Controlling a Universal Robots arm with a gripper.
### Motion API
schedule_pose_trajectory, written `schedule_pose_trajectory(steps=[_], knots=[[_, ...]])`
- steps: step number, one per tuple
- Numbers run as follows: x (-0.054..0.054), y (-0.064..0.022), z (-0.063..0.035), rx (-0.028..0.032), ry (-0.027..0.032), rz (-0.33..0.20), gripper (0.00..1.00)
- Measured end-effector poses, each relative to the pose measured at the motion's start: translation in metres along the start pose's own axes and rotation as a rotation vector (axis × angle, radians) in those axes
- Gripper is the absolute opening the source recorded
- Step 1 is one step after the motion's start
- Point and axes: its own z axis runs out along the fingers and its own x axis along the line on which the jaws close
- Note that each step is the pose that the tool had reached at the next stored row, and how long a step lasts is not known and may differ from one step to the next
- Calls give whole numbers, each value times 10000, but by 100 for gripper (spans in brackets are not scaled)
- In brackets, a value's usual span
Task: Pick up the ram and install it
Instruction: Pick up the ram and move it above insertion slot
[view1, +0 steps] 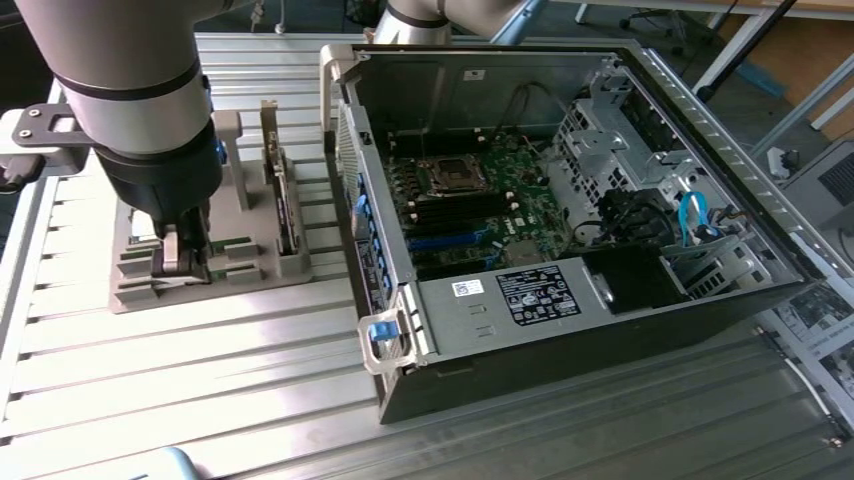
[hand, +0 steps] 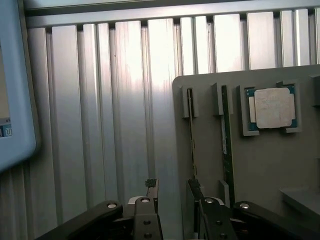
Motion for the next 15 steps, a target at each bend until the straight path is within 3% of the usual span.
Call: schedule_pose_trajectory(steps=[15], knots=[[-65, 13, 60, 2, 26, -9, 36]])
